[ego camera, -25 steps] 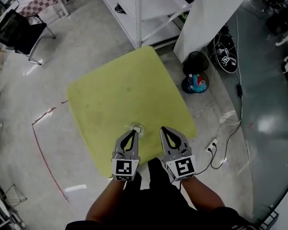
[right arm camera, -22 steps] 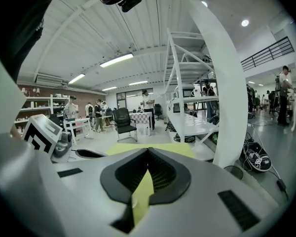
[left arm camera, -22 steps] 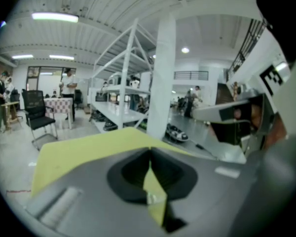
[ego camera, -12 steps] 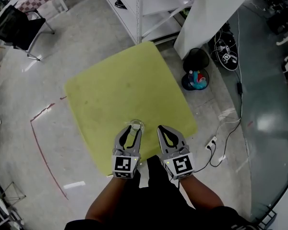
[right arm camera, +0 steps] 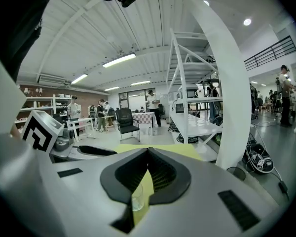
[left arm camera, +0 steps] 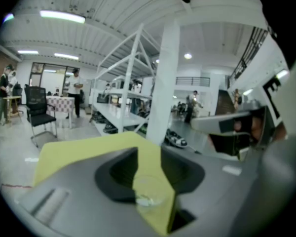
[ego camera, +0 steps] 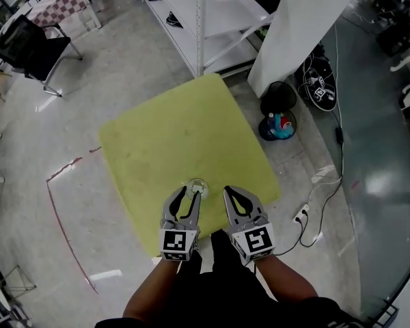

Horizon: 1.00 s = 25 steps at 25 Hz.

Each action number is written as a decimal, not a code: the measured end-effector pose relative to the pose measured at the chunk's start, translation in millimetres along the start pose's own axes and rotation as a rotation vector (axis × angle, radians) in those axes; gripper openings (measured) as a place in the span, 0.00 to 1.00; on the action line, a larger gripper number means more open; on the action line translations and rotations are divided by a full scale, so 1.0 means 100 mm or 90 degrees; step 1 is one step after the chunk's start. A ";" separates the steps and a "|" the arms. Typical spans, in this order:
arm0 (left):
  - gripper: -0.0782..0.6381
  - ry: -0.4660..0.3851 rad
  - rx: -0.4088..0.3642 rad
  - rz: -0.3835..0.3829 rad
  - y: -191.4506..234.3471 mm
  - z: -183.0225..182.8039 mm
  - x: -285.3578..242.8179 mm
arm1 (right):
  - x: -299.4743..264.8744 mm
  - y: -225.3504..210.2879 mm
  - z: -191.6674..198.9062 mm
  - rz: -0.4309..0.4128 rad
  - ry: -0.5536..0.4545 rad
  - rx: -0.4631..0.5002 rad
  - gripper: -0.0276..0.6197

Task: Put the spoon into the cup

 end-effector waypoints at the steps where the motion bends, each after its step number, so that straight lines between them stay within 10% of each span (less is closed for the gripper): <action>1: 0.31 -0.009 0.007 0.002 0.00 -0.03 0.02 | 0.00 0.01 -0.01 -0.001 -0.002 0.000 0.05; 25: 0.12 -0.138 -0.023 -0.020 0.05 -0.94 0.65 | 0.21 0.36 -0.89 0.019 -0.092 0.059 0.05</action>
Point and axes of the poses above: the fingertips, and each gripper's own axes: x backward along the fingers, y to its left, z out of its underside, the point moved 4 cm from there along x, backward along the fingers, and after that the axes turned 5 degrees about y, right-handed, at the moved point
